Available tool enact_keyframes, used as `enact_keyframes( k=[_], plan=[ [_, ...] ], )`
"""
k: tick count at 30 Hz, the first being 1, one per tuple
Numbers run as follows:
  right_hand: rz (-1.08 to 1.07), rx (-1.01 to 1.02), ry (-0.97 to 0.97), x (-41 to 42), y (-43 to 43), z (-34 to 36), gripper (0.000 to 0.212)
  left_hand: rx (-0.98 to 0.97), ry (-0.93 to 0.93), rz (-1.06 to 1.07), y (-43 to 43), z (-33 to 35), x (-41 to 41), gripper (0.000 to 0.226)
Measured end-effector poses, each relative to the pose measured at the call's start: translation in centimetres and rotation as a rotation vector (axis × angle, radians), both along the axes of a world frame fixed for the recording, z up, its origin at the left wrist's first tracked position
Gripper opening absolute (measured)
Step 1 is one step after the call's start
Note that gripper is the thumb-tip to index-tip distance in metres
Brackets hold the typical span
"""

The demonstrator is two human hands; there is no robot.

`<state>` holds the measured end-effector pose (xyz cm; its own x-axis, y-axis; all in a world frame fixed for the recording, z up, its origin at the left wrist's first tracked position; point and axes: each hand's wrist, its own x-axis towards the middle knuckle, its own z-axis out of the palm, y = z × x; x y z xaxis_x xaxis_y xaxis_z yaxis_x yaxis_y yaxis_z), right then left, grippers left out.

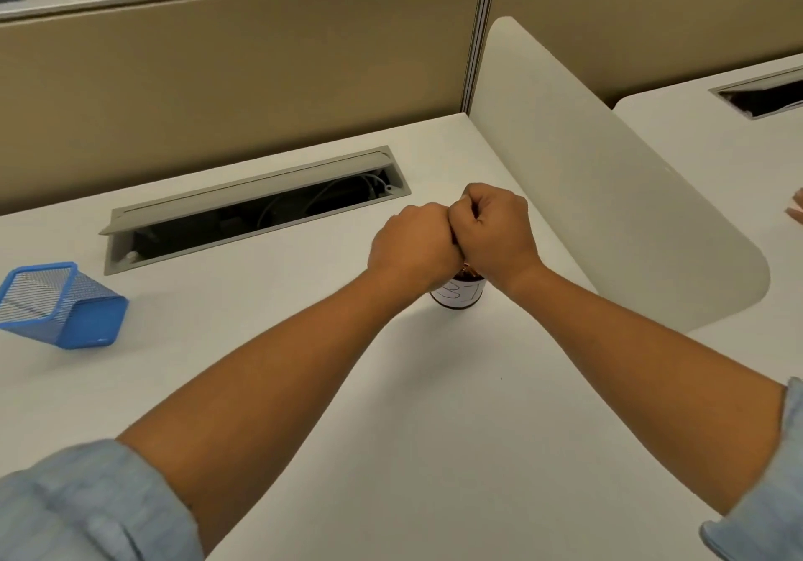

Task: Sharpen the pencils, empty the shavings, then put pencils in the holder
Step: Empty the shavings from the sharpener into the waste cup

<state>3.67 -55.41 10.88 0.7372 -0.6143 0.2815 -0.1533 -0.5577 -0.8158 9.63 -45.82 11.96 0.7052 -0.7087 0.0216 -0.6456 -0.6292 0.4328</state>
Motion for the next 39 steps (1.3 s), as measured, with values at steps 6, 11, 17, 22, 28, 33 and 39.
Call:
enact_keyframes(
  k=[6,11,17,22,28,33,39],
  plan=[
    [-0.033,-0.132,0.209,1.4,-0.4,-0.8,0.032,0.092,-0.237,0.031,-0.2,-1.4,1.1,0.010],
    [0.018,-0.008,0.173,1.2,-0.9,-1.3,0.038,0.073,-0.101,0.029,0.0,-1.6,1.6,0.006],
    [0.126,0.212,0.167,0.3,-2.1,-1.3,0.032,0.014,-0.062,0.002,0.8,-2.0,1.9,0.016],
    [0.107,0.166,0.210,-0.4,-2.9,-0.4,0.026,0.038,0.071,-0.126,0.7,-1.1,2.2,0.040],
    [0.085,0.218,0.252,-1.4,-3.8,0.5,0.012,-0.041,0.151,-0.240,0.9,0.4,2.6,0.025],
    [0.064,0.181,0.267,-2.1,-4.0,0.4,0.008,-0.124,0.154,-0.174,1.5,0.8,2.8,0.029],
    [0.093,0.039,0.334,-2.6,-3.7,0.5,0.012,-0.183,0.156,-0.107,1.7,1.1,2.3,0.029]
  ],
)
